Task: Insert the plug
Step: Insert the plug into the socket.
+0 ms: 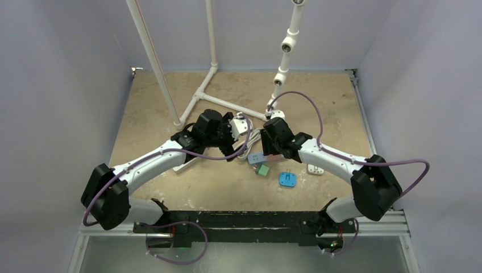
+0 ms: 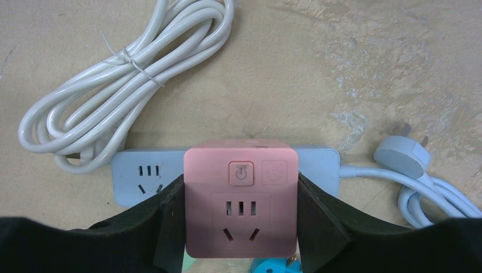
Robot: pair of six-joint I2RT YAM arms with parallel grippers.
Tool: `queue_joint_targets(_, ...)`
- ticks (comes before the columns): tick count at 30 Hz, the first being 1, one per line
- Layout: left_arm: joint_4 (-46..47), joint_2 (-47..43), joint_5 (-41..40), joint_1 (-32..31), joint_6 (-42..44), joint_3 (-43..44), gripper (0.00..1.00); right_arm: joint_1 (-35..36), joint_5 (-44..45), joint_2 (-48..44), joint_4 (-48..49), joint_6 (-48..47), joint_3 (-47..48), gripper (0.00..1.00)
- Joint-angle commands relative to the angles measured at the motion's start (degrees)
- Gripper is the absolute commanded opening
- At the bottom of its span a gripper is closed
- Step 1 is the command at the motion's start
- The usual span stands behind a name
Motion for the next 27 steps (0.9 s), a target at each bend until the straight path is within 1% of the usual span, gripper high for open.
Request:
queue_joint_targets(1, 0.3, -1.0, 0.7, 0.0, 0.0, 2.2, 0.99, 2.2, -13.2, 5.8, -3.4, 9.0, -6.4, 0.00)
queue_joint_targets(5, -0.2, -1.1, 1.0, 0.0, -0.3, 2.6, 0.99, 2.1, -12.8, 5.1, -3.4, 10.6, -6.8, 0.00)
queue_joint_targets(6, -0.4, -1.2, 1.0, 0.0, -0.3, 2.8, 0.99, 2.1, -12.5, 4.7, -3.6, 10.7, -6.8, 0.02)
queue_joint_targets(7, -0.5, -1.3, 1.0, 0.0, -0.2, 2.7, 0.99, 2.2, -11.7, 4.2, -4.2, 11.0, -6.5, 0.22)
queue_joint_targets(8, -0.6, -1.4, 0.9, 0.0, -0.3, 2.7, 0.99, 2.2, -11.0, 3.5, -4.7, 11.2, -6.2, 0.37)
queue_joint_targets(9, -0.6, -1.4, 0.9, 0.0, -0.3, 2.7, 0.99, 2.2, -10.3, 2.6, -5.3, 11.6, -5.7, 0.49)
queue_joint_targets(10, -0.7, -1.5, 0.9, 0.0, -0.3, 2.7, 0.99, 2.2, -9.8, 1.3, -5.9, 11.8, -5.2, 0.57)
queue_joint_targets(13, -0.7, -1.6, 0.9, 0.0, -0.5, 2.8, 0.99, 2.1, -7.4, -2.8, -7.2, 11.3, -2.9, 0.75)
queue_joint_targets(14, -0.7, -1.7, 0.9, 0.0, -0.6, 2.9, 0.99, 2.1, -6.6, -3.5, -7.6, 10.8, -1.7, 0.82)
queue_joint_targets(15, -0.7, -1.7, 0.8, 0.0, -0.7, 3.0, 0.99, 2.1, -5.8, -3.8, -8.1, 10.3, -0.4, 0.92)
queue_joint_targets(16, -0.7, -1.8, 0.7, 0.0, -0.7, 3.1, 0.99, 1.9, -5.5, -3.7, -8.6, 9.8, 1.0, 0.98)
queue_joint_targets(22, -2.2, -3.2, 0.4, 0.1, -0.4, 4.2, 0.99, 1.4, -4.2, -2.8, -14.5, 5.6, 10.4, 0.99)
queue_joint_targets(25, -2.6, -4.1, -0.2, 0.0, 0.0, 4.0, 0.99, 0.3, -4.0, -3.8, -17.6, 3.9, 12.0, 0.99)
queue_joint_targets(26, -2.9, -4.4, -0.4, 0.0, -0.1, 4.1, 0.99, -0.3, -4.2, -4.6, -17.9, 3.4, 11.8, 0.97)
queue_joint_targets(27, -3.1, -4.7, -0.6, 0.0, 0.0, 4.1, 0.99, -1.1, -4.4, -5.7, -17.7, 3.1, 11.3, 0.91)
